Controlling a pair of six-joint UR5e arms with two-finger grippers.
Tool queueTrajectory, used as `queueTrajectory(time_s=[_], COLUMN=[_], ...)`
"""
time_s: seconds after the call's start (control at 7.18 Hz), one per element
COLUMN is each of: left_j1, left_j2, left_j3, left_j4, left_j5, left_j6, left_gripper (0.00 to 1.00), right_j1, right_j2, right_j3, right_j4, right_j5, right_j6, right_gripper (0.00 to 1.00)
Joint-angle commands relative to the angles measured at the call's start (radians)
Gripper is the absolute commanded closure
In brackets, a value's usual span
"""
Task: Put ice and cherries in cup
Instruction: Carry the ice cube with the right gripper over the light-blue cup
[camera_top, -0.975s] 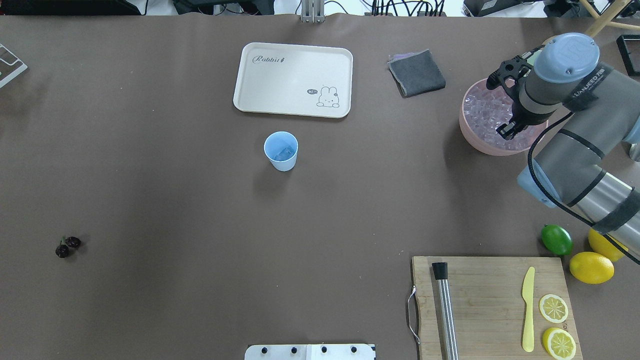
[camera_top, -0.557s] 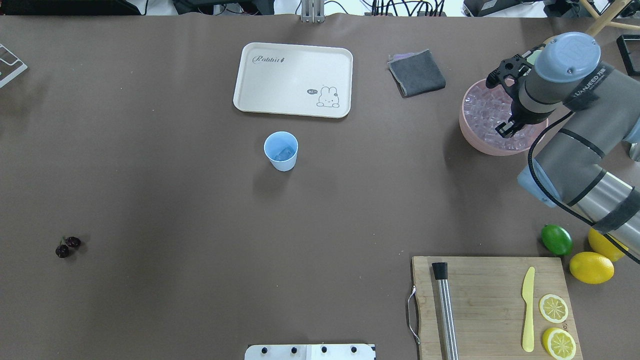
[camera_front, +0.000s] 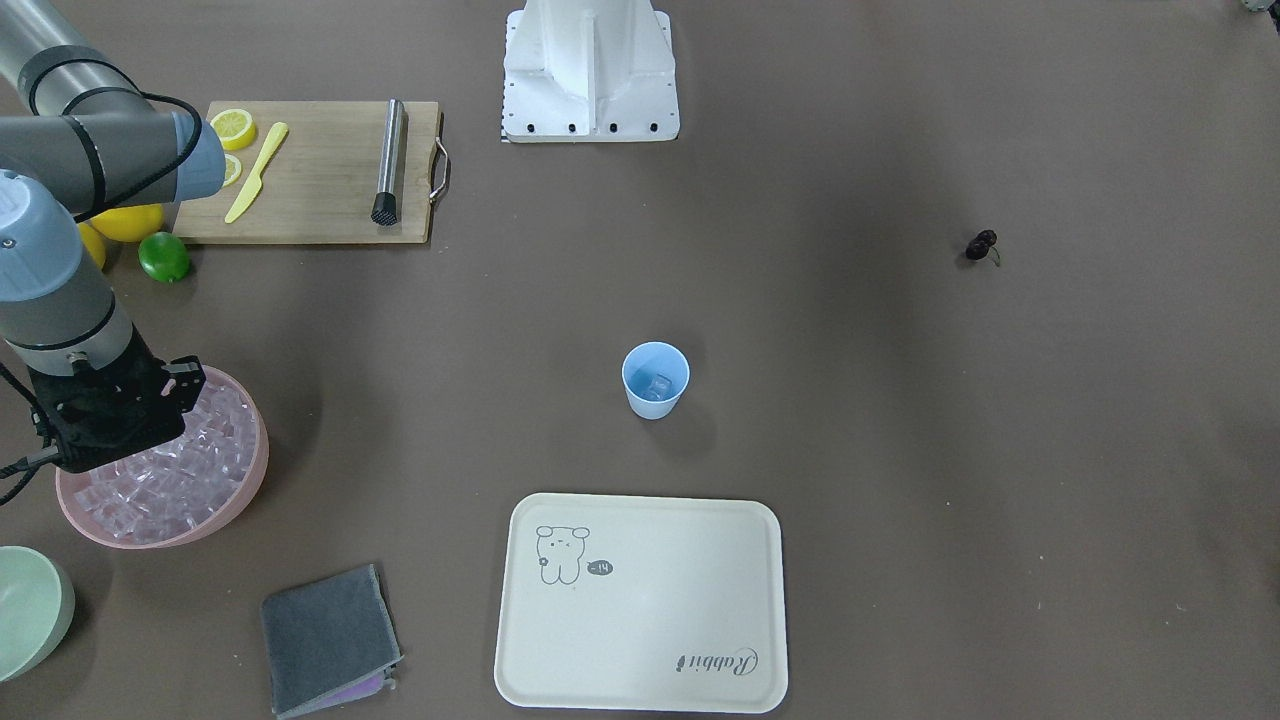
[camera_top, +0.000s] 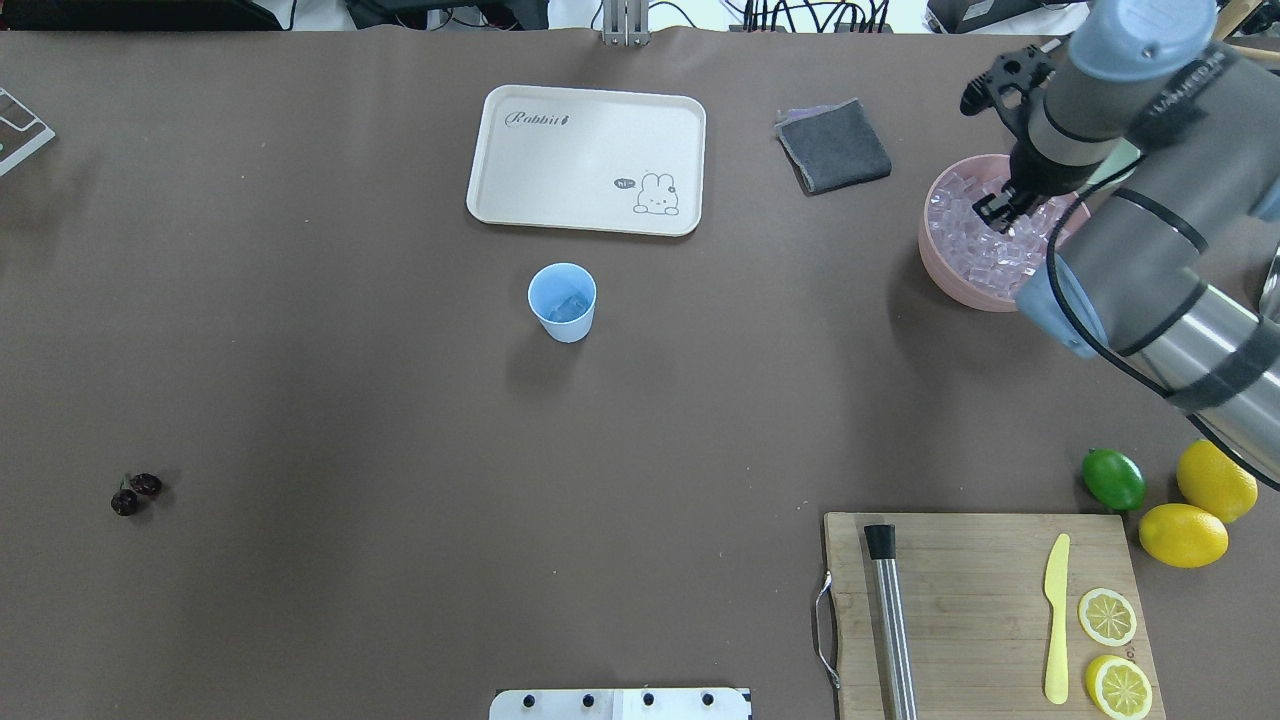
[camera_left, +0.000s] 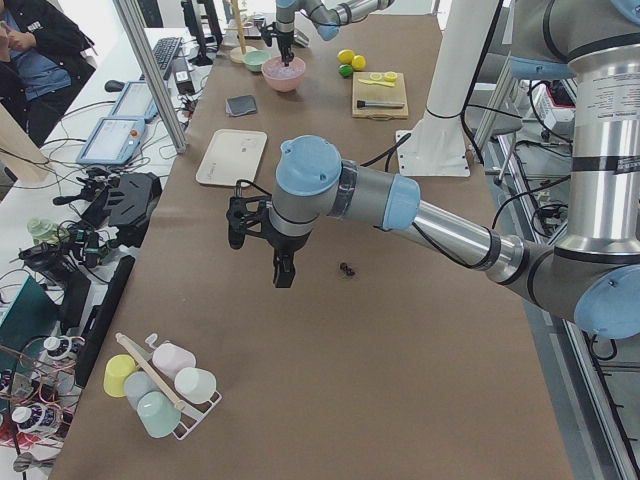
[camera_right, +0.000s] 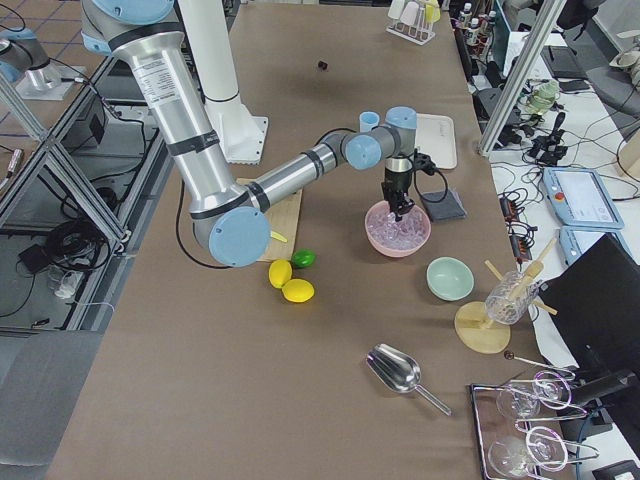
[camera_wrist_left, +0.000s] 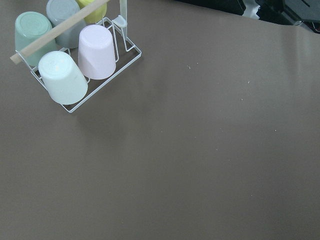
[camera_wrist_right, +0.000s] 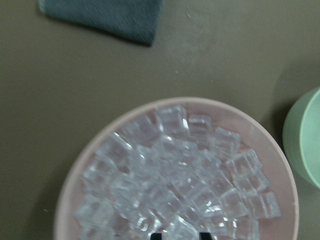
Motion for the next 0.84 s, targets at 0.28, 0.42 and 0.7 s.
queueTrajectory(time_s=[0.28, 0.42, 0.7], left_j1=[0.0, 0.0, 0.0], left_j2=[-0.002, -0.002, -0.002], left_j3=[-0.001, -0.006, -0.008], left_j4=[0.0, 0.0, 0.0], left_j5=[0.0, 0.0, 0.0], left_j6=[0.0, 0.0, 0.0], left_gripper=[0.02, 0.02, 0.02], right_j1=[-0.203, -0.274, -0.335], right_j2=[0.418, 0.545, 0.575], right_j3=[-0.165, -0.243, -0.351], right_j4=[-0.134, -0.133, 0.088], right_j5=[0.0, -0.014, -0.078], right_j6=[0.513, 0.665, 0.839], right_gripper=[0.82, 0.82, 0.82])
